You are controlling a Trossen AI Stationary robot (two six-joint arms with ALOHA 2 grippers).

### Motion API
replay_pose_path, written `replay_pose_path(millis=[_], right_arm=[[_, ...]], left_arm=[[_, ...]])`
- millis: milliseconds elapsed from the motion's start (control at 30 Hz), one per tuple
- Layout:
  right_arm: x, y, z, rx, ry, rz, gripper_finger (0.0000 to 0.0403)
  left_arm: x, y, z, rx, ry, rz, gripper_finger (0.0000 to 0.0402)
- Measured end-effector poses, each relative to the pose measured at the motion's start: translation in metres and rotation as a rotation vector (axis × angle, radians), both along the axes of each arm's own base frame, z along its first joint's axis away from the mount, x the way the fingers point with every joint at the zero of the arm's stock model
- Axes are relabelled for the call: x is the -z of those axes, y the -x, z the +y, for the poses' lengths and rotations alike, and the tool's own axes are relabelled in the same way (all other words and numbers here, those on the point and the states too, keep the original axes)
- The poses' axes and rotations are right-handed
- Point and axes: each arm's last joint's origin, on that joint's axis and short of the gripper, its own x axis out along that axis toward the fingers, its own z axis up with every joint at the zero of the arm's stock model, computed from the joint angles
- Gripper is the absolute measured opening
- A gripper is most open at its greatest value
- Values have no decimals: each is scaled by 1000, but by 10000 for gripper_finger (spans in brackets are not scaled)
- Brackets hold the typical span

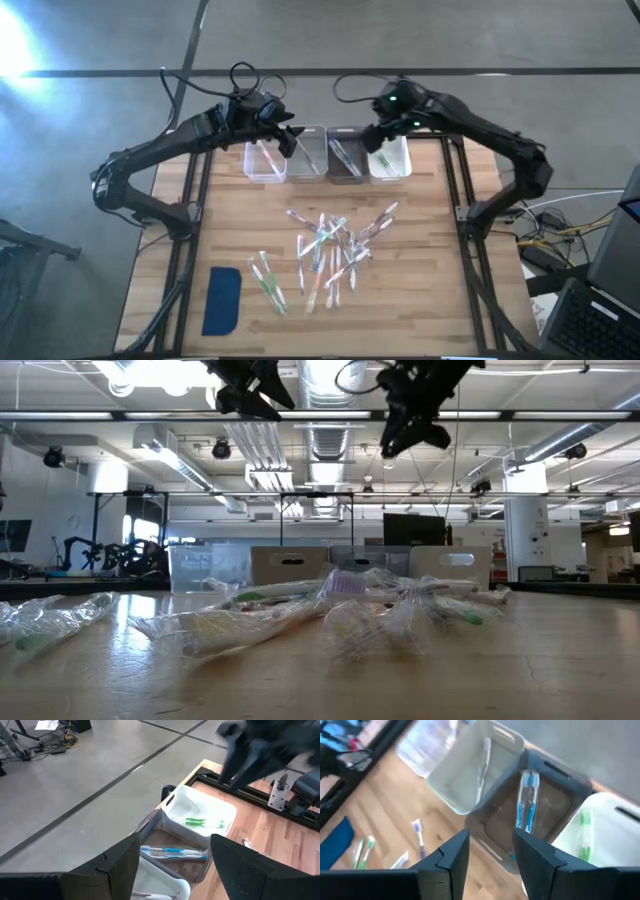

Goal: Pick & Place Toothbrushes
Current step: Put the purple toothbrush into the gray bin

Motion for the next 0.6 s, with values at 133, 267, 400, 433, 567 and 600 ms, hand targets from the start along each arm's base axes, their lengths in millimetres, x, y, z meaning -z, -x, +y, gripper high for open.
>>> replay_pose_path(millis=[133, 267, 400, 433, 567, 600], right_arm=[[-21, 23, 20, -68, 76, -28, 119], [-34, 45, 41, -132, 144, -61, 99], [-35, 67, 61, -203, 207, -76, 77], [-34, 72, 66, -218, 219, -78, 72], [-28, 95, 81, -245, 249, -99, 54], [-25, 101, 85, -253, 259, -103, 51]], left_arm=[[0, 0, 0, 0, 0, 0, 248], [0, 0, 0, 0, 0, 0, 248], [0, 0, 0, 0, 0, 0, 248], [0, 0, 0, 0, 0, 0, 248], [0, 0, 0, 0, 0, 0, 248], [0, 0, 0, 0, 0, 0, 248]])
